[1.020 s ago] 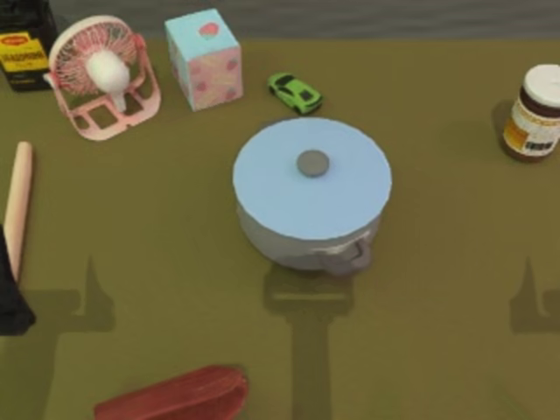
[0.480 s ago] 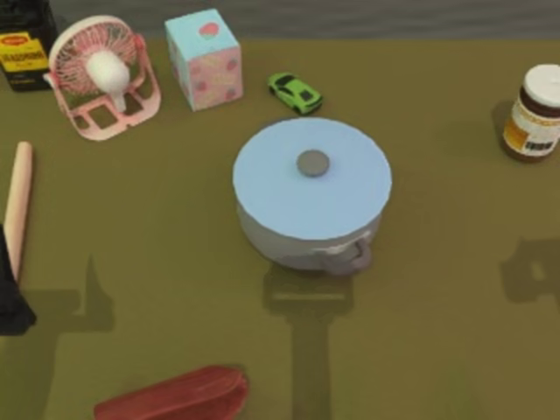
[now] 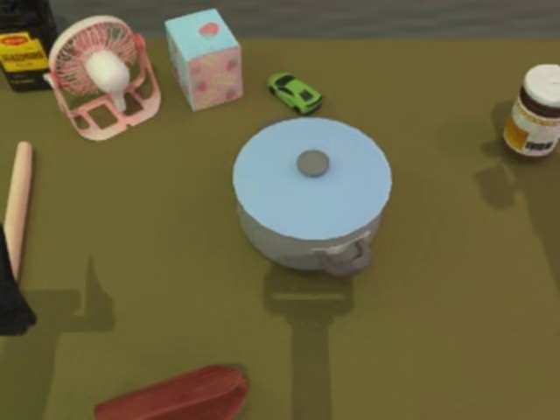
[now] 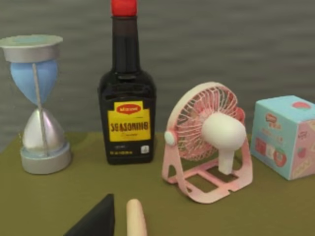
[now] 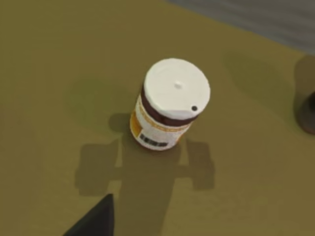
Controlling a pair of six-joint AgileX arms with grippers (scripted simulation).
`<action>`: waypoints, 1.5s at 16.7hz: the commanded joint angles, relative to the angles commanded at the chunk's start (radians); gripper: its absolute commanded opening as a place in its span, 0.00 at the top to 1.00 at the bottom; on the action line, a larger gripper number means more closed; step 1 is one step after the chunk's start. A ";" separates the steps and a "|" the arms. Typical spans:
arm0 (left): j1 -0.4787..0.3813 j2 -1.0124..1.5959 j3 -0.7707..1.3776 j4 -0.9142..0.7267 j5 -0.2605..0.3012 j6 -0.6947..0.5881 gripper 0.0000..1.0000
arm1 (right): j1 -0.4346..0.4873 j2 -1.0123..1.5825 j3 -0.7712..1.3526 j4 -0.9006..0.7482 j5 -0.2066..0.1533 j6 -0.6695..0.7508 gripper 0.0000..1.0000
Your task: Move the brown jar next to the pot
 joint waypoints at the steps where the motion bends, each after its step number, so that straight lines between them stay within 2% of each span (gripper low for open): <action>1: 0.000 0.000 0.000 0.000 0.000 0.000 0.00 | -0.002 0.102 0.111 -0.058 -0.005 -0.030 0.00; 9: 0.000 0.000 0.000 0.000 0.000 0.000 0.00 | -0.014 0.890 0.961 -0.506 -0.047 -0.262 0.00; 14: 0.000 0.000 0.000 0.000 0.000 0.000 0.00 | -0.018 1.276 1.377 -0.721 -0.070 -0.376 0.00; 19: 0.000 0.000 0.000 0.000 0.000 0.000 0.00 | -0.019 1.504 1.622 -0.846 -0.084 -0.444 0.00; 25: 0.000 0.000 0.000 0.000 0.000 0.000 0.00 | -0.019 1.540 1.661 -0.866 -0.086 -0.456 0.00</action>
